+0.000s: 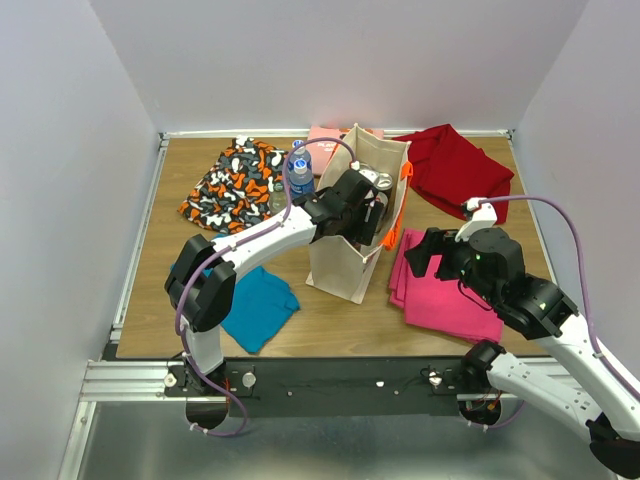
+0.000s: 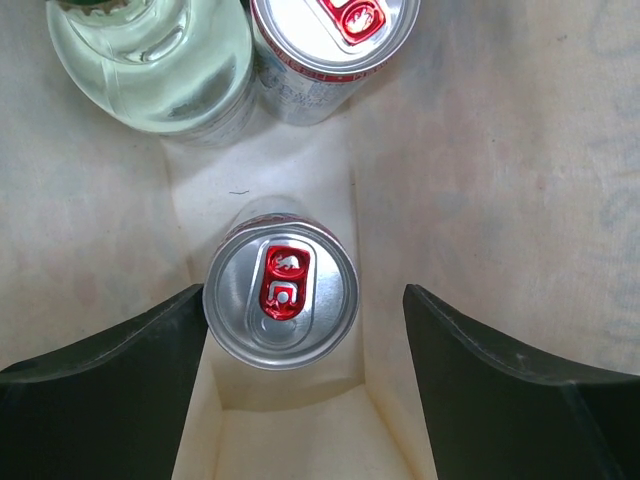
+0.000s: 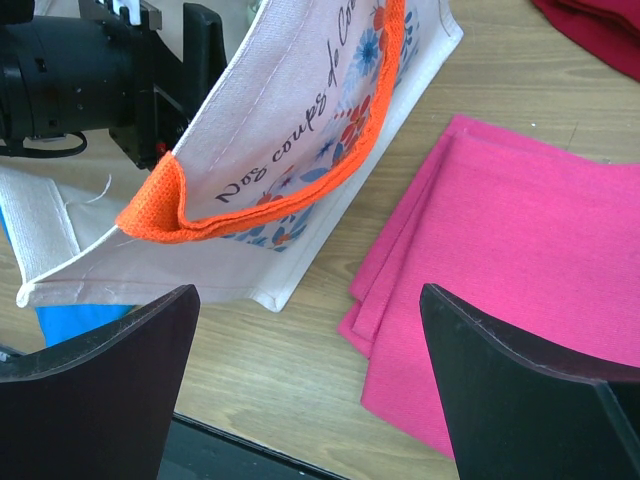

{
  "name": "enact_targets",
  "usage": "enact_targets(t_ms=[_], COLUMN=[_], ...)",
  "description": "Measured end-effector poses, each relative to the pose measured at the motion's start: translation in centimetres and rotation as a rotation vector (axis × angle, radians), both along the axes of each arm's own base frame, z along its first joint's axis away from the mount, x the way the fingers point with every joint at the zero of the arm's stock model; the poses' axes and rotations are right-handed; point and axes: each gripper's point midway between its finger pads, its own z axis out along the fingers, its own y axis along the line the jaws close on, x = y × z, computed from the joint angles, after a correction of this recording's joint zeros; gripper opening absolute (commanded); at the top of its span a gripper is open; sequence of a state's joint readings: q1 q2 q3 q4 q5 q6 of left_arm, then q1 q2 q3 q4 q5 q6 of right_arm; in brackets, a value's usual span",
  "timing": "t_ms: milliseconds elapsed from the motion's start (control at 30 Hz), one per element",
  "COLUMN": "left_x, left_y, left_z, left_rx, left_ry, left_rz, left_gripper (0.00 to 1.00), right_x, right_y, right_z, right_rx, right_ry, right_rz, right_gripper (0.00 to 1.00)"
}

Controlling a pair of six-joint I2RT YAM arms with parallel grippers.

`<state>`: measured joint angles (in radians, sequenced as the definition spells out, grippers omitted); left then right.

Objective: Take the beverage out of the canvas bag
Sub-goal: Take out the drink from the canvas bag.

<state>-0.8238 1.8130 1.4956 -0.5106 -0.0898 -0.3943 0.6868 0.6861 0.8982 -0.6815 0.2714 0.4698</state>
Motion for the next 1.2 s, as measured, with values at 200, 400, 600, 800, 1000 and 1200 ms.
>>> enact_targets(t_ms=[200, 400, 600, 800, 1000, 1200], left_x=[0.33, 0.73, 0.91, 0.92, 0.91, 0.90], left_y=[-0.36, -0.68, -0.49, -0.31, -0.22, -0.22], left_z=[0.26, 0.06, -0.19, -0.42, -0.51, -0.51], left_rx=[-0.006, -0.002, 0.004, 0.012, 0.018, 0.018], left_ry=[-0.005, -0.006, -0.004, -0.005, -0.006, -0.005], left_rz=[0.000, 0.002, 0.008, 0.011, 0.009, 0.010], left_gripper=[0.88, 0.81, 0.76, 0.64, 0.32, 0.00], right_x=[0.00, -0.08, -0.11, -0.11, -0.11, -0.11], right_y=[-0.01, -0.08, -0.11, -0.10, -0.10, -0.10], right_z=[0.01, 0.19, 0.24, 0.25, 0.25, 0.25], right_rx=[0.000, 0.005, 0.007, 0.007, 0.007, 0.007], right_ry=[0.000, -0.007, -0.008, -0.009, -0.009, -0.009], right_rz=[0.000, -0.001, -0.001, -0.001, -0.001, -0.001], right_gripper=[1.00, 1.00, 1.00, 1.00, 1.00, 1.00])
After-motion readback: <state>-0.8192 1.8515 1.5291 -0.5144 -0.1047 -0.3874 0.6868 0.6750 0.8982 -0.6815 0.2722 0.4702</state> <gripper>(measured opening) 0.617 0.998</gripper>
